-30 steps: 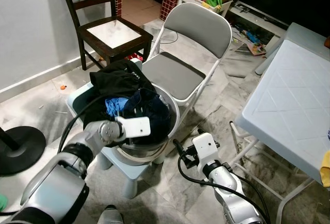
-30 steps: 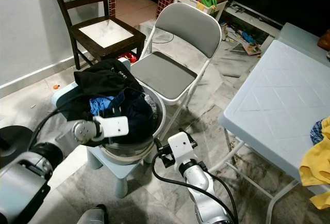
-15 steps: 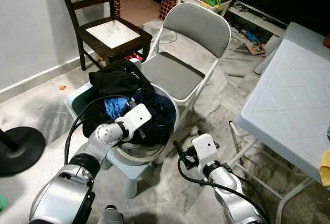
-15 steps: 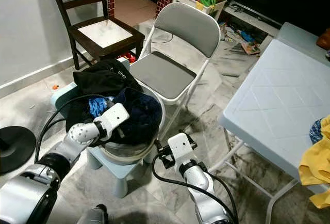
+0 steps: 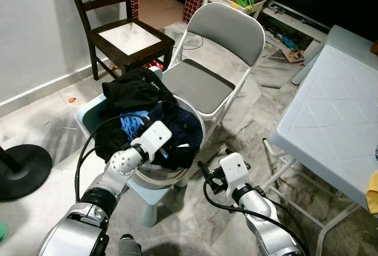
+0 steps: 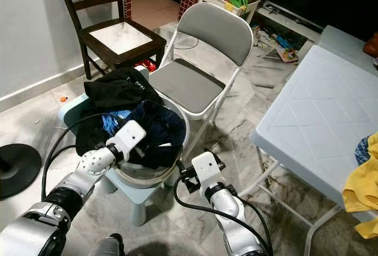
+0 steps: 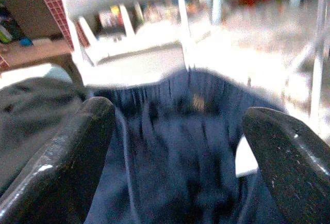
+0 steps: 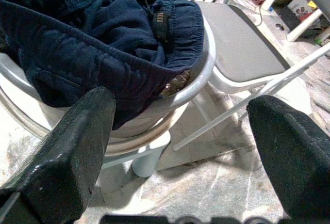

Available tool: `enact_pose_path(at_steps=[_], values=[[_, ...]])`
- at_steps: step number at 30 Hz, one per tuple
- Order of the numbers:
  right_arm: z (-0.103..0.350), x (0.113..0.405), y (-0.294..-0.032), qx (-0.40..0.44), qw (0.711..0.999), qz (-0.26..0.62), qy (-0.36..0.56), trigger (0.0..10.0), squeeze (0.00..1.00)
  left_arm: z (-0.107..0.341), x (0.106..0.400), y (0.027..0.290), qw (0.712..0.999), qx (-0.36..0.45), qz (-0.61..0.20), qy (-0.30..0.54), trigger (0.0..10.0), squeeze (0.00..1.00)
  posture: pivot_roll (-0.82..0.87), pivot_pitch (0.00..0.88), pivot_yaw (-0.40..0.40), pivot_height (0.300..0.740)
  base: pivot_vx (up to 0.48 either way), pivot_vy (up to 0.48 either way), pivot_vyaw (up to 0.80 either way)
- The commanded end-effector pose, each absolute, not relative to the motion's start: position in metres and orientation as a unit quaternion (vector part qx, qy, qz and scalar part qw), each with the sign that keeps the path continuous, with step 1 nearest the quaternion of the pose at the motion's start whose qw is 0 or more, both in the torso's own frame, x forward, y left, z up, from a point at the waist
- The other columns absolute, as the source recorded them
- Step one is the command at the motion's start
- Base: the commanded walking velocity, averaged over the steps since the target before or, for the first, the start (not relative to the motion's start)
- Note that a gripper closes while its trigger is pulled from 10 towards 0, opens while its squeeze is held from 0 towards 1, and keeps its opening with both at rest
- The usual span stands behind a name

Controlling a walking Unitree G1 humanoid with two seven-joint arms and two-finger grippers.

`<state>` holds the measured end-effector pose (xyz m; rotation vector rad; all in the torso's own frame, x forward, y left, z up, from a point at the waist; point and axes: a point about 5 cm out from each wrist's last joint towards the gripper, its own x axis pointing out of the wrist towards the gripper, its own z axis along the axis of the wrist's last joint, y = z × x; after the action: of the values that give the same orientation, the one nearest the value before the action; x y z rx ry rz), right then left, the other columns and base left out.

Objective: Hang hanger

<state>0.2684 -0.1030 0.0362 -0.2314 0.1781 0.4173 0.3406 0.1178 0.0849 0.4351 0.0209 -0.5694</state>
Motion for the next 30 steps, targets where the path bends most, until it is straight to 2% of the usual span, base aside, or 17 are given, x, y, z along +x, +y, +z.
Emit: enact_pose_path(at_steps=[1,6,11,16,22,26,30], values=[[0.032,0.266,-0.109,-0.123,0.967,0.201,0.1,10.0,0.0,0.082,0.334,0.104,0.951,0.149,-0.272,0.01,10.0,1.0,0.22,0.117,-0.218,0.74,0.0,0.0,0.0],[0.032,0.265,-0.109,-0.129,0.964,0.208,0.101,10.0,0.0,0.084,0.319,0.087,0.957,0.093,-0.275,-0.016,10.0,1.0,0.21,0.121,-0.228,0.74,0.0,0.0,0.0],[0.031,0.264,-0.108,-0.131,0.963,0.213,0.102,10.0,0.0,0.085,0.3,0.08,0.946,0.118,-0.296,-0.06,10.0,1.0,0.22,0.124,-0.235,0.74,0.0,0.0,0.0],[0.032,0.267,-0.106,-0.132,0.962,0.216,0.102,10.0,0.0,0.063,0.285,0.103,0.951,0.142,-0.273,-0.016,10.0,1.0,0.23,0.127,-0.238,0.74,0.0,0.0,0.0],[0.031,0.266,-0.104,-0.134,0.96,0.224,0.101,10.0,0.0,0.067,0.272,0.115,0.945,0.148,-0.29,-0.017,10.0,1.0,0.23,0.137,-0.245,0.74,0.0,0.0,0.0],[0.031,0.266,-0.101,-0.134,0.959,0.228,0.101,10.0,0.0,0.043,0.259,0.133,0.946,0.15,-0.283,0.057,10.0,1.0,0.24,0.152,-0.247,0.74,0.0,0.0,0.0],[0.032,0.266,-0.1,-0.134,0.959,0.229,0.101,10.0,0.0,0.033,0.255,0.138,0.946,0.146,-0.273,0.092,10.0,1.0,0.24,0.157,-0.248,0.74,0.0,0.0,0.0]])
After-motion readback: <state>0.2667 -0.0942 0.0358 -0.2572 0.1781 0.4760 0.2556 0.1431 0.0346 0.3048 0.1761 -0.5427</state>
